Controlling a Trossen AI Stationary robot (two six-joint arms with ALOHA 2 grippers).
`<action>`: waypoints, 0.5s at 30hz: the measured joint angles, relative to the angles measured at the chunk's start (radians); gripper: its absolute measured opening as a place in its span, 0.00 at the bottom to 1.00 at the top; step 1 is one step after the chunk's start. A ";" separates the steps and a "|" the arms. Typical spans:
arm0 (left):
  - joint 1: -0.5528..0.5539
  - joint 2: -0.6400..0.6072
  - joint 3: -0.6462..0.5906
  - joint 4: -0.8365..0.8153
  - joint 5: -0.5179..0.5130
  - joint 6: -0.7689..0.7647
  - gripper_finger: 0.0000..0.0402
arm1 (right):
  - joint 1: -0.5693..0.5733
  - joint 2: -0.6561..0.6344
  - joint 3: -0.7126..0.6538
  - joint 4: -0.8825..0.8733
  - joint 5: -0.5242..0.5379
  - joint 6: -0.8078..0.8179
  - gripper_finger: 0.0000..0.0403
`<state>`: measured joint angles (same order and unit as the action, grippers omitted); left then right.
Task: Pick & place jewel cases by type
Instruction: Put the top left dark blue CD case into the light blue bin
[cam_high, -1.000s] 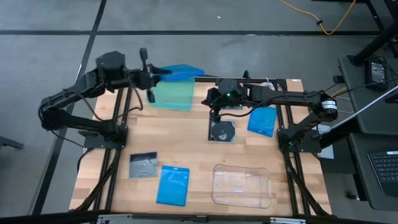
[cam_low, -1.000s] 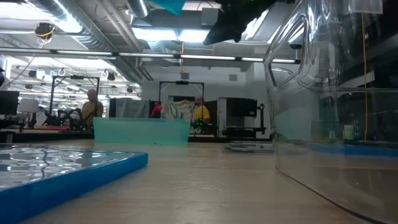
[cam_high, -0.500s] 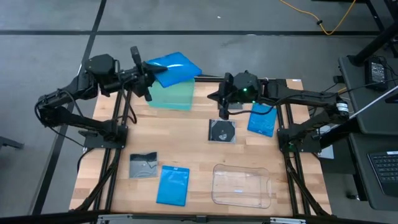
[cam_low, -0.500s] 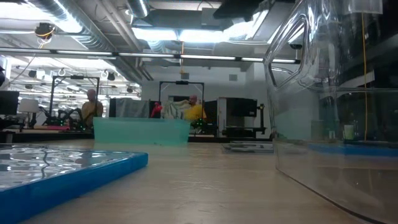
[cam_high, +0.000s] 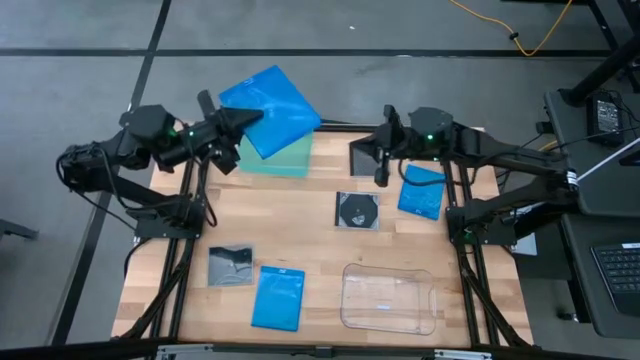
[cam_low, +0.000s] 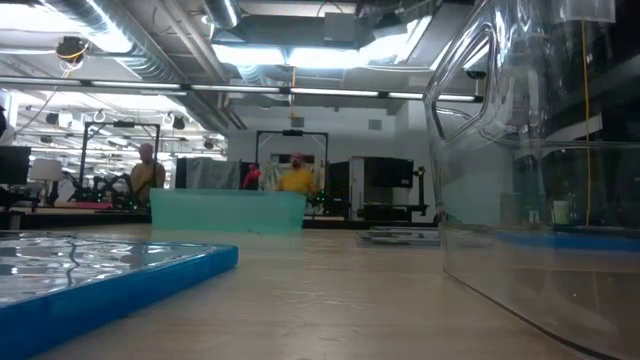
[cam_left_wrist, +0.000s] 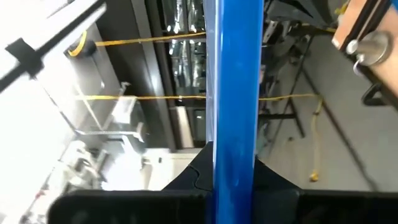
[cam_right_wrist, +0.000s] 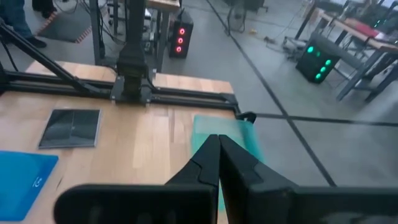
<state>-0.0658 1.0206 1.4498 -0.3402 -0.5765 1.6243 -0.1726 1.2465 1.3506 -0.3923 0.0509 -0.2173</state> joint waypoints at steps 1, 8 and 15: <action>-0.017 0.000 0.000 0.010 -0.019 0.028 0.02 | 0.000 -0.008 0.000 -0.001 0.000 0.000 0.02; -0.120 0.000 0.000 0.036 -0.114 0.191 0.02 | 0.000 -0.043 0.000 -0.008 0.001 0.002 0.02; -0.159 0.000 0.000 0.035 -0.139 0.156 0.02 | 0.000 -0.045 0.000 -0.023 0.013 0.013 0.02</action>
<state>-0.2251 1.0206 1.4498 -0.3054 -0.7157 1.7803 -0.1726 1.2011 1.3502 -0.4150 0.0635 -0.2046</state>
